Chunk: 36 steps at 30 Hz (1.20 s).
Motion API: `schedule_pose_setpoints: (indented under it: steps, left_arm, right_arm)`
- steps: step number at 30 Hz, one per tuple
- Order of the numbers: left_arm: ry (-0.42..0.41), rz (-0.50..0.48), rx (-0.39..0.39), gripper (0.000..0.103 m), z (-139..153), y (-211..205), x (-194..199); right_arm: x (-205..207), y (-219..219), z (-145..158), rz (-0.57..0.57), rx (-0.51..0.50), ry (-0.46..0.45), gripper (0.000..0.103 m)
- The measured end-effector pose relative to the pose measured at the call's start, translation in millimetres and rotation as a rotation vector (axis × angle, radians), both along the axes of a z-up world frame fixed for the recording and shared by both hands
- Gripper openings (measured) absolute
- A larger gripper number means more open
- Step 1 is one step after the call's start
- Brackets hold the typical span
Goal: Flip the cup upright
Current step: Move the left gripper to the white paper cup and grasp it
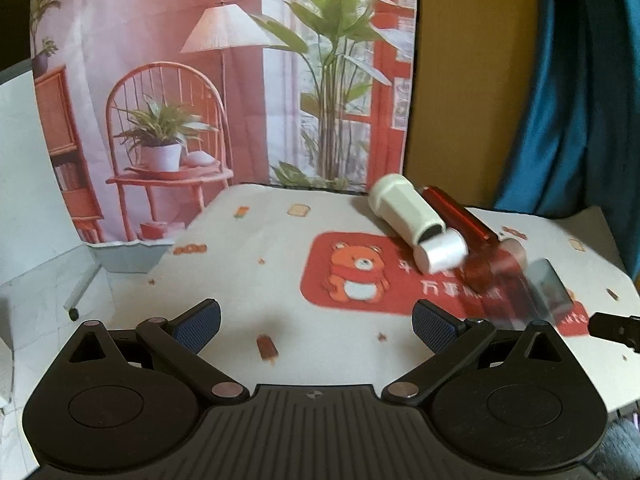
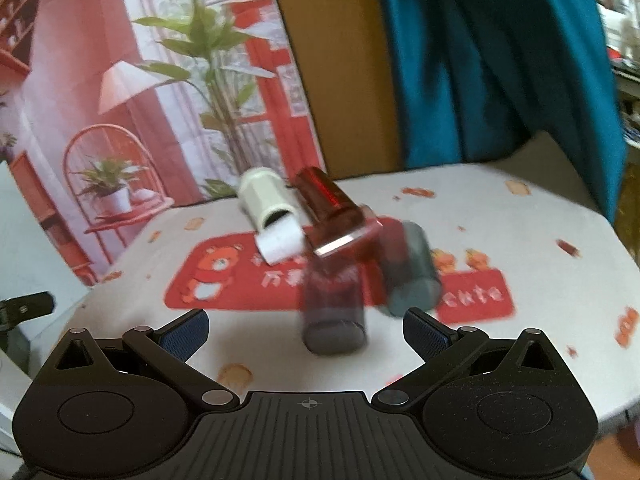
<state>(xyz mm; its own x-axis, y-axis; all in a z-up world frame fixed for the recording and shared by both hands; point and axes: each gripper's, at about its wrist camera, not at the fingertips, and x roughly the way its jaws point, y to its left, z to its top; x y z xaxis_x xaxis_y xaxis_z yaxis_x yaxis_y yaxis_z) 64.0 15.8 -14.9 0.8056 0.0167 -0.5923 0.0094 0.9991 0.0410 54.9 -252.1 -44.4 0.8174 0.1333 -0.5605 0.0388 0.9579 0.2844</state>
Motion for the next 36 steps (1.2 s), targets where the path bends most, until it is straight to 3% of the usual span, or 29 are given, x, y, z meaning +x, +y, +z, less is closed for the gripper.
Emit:
schedule_pose_setpoints:
  steps: [6,12,16,21,24,27,32,36]
  left_arm:
    - [0.010,0.000,-0.022,0.103,4,-4,45]
    - [-0.063,-0.137,0.111,0.103,-4,-37,91]
    - [-0.067,-0.193,0.095,0.103,0,-46,120]
    - [-0.100,-0.187,0.056,0.102,0,-55,154]
    - [-0.126,-0.183,0.066,0.094,-7,-68,177]
    - [-0.130,-0.197,0.086,0.093,-15,-81,203]
    - [-0.111,-0.352,0.151,0.093,-44,-110,232]
    - [-0.071,-0.535,0.292,0.093,-89,-139,232]
  right_arm:
    - [28,4,5,0.000,-0.013,-0.023,0.103]
    - [44,-2,-15,-0.017,0.002,0.054,0.103]
    - [44,-8,-21,-0.044,-0.040,0.063,0.103]
    - [53,-23,-24,-0.095,-0.045,0.052,0.103]
    - [62,-28,-27,-0.105,-0.042,0.061,0.103]
    - [69,-29,-31,-0.099,-0.036,0.076,0.103]
    - [79,-32,-40,-0.101,-0.025,0.114,0.103]
    - [85,-36,-46,-0.118,-0.021,0.133,0.103]
